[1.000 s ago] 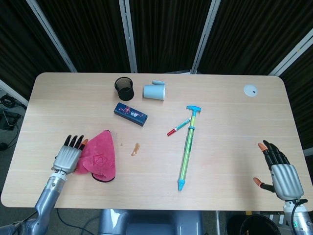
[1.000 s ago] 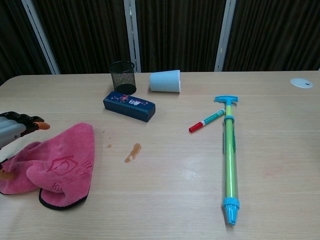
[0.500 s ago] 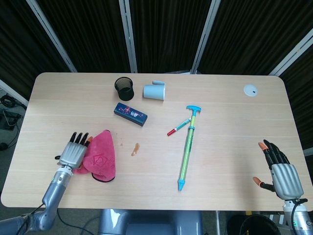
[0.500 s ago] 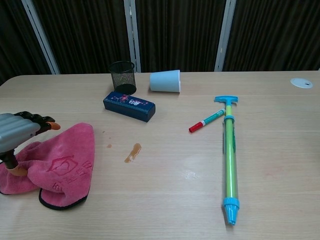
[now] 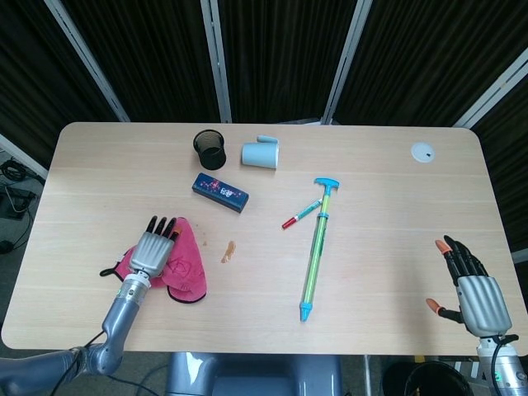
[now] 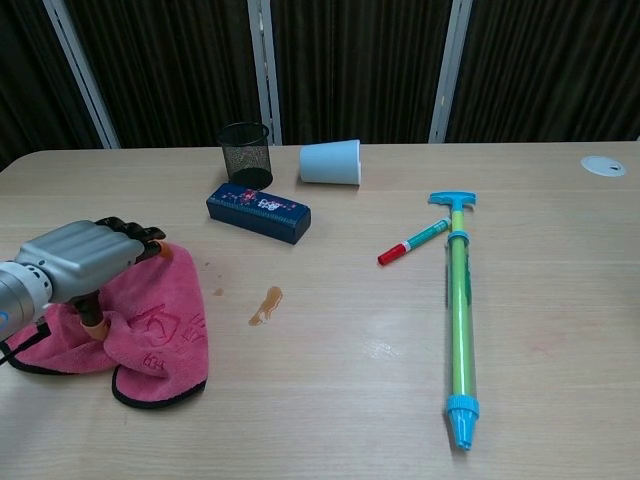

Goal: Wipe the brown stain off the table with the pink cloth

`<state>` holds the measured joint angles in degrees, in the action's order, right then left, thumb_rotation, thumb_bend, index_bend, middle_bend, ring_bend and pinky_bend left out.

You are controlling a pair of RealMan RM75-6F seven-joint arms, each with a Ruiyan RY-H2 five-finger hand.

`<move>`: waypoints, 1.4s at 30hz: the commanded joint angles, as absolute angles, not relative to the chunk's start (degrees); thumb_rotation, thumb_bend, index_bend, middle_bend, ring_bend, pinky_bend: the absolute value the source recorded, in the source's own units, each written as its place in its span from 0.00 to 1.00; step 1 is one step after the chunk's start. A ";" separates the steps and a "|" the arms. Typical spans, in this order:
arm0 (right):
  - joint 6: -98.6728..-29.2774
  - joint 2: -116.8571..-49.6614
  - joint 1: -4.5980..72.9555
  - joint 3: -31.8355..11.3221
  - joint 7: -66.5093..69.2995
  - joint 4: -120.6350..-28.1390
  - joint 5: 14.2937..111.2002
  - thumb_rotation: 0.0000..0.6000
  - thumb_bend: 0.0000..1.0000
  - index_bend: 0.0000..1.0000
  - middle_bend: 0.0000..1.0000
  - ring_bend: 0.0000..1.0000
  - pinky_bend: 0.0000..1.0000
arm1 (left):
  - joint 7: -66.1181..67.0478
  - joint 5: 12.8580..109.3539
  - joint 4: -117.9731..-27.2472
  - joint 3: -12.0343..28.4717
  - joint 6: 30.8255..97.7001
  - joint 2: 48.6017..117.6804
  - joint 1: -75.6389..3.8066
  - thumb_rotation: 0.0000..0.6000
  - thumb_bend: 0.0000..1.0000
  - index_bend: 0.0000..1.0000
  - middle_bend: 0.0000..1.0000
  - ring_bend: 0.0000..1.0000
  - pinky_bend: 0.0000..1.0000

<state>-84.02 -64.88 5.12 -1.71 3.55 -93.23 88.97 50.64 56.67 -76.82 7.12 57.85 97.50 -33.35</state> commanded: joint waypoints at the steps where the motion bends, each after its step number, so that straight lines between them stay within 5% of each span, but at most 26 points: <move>1: -83.85 -64.84 5.19 -1.69 3.63 -93.35 88.97 1.00 0.09 0.00 0.00 0.00 0.17 | 51.08 55.38 -75.81 7.19 57.85 98.48 -33.89 1.00 0.02 0.17 0.01 0.00 0.04; 4: -83.87 -64.86 5.19 -1.76 3.73 -93.35 88.90 1.00 0.09 0.00 0.00 0.00 0.17 | 50.93 55.05 -75.49 7.28 58.22 99.24 -34.22 1.00 0.07 0.37 0.16 0.12 0.18; 7: -83.83 -64.86 5.20 -1.80 3.87 -93.31 88.81 1.00 0.09 0.00 0.00 0.00 0.17 | 49.48 57.29 -75.24 6.99 59.21 99.63 -34.46 1.00 0.11 0.49 0.34 0.27 0.29; 13: -83.92 -64.82 5.19 -1.87 3.92 -93.30 88.82 1.00 0.09 0.00 0.00 0.00 0.17 | 45.21 61.39 -73.55 6.62 60.25 100.27 -35.00 1.00 0.23 0.68 0.54 0.44 0.40; 26: -83.39 -64.87 5.40 -2.24 4.75 -92.99 88.03 1.00 0.09 0.00 0.00 0.00 0.17 | 40.75 64.92 -69.15 13.09 59.53 105.84 -42.61 1.00 0.27 0.73 0.58 0.47 0.42; 42: -82.77 -64.33 5.33 -1.84 5.72 -93.56 87.93 1.00 0.09 0.00 0.00 0.00 0.17 | 42.05 64.17 -57.42 15.60 54.51 117.57 -52.69 1.00 0.24 0.75 0.58 0.47 0.42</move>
<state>-82.78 -64.33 5.33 -1.84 5.72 -93.56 87.93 42.52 64.04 -59.70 15.81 55.53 115.67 -51.44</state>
